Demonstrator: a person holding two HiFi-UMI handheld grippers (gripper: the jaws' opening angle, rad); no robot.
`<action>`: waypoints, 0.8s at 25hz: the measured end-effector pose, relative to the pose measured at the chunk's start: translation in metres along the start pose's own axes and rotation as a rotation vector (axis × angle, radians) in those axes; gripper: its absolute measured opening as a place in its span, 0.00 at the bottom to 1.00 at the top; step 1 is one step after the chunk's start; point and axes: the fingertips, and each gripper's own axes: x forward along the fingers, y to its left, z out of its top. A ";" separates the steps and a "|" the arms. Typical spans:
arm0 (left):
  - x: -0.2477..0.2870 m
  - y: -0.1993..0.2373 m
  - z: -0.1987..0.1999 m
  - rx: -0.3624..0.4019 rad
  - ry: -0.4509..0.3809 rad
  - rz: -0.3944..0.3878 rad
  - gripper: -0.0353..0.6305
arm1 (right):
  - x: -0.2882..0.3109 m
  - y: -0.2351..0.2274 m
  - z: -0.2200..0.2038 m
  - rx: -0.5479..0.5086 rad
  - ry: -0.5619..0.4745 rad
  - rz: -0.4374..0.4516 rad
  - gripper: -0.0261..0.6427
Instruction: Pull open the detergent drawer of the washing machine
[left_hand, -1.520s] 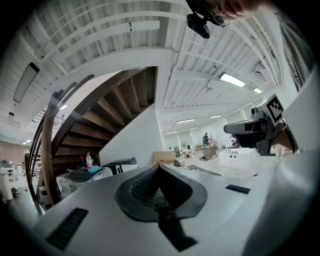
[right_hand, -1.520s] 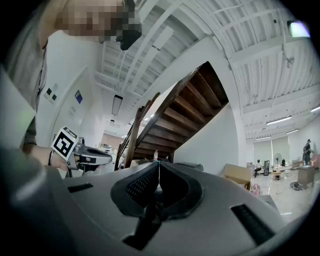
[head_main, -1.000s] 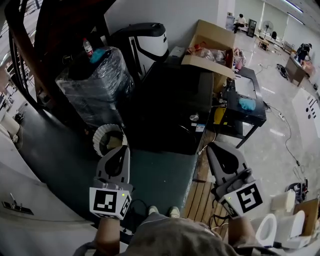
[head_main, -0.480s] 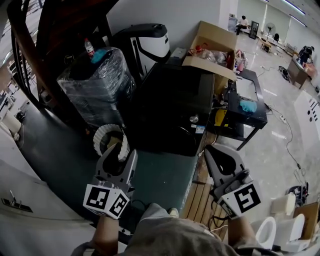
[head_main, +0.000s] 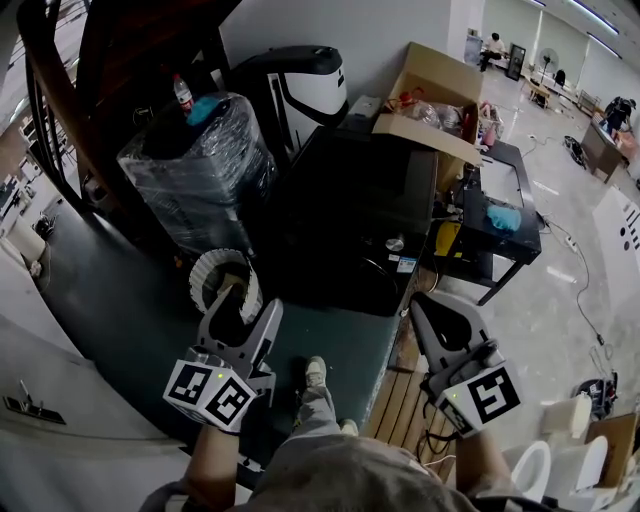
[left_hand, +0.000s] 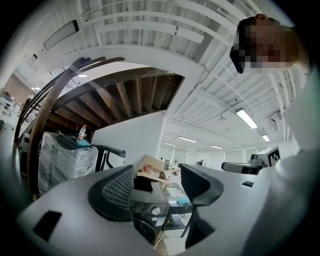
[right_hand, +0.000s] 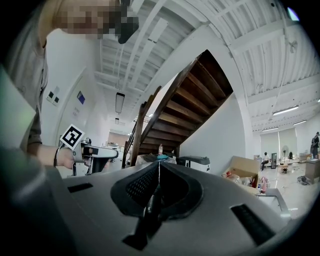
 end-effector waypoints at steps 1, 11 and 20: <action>0.004 0.005 -0.002 -0.020 0.002 0.000 0.51 | 0.005 -0.002 -0.001 0.001 0.003 0.001 0.09; 0.061 0.069 -0.021 -0.192 0.026 0.008 0.54 | 0.073 -0.025 -0.022 0.002 0.054 0.013 0.09; 0.140 0.144 -0.045 -0.327 0.072 -0.030 0.57 | 0.157 -0.055 -0.042 0.010 0.120 -0.014 0.09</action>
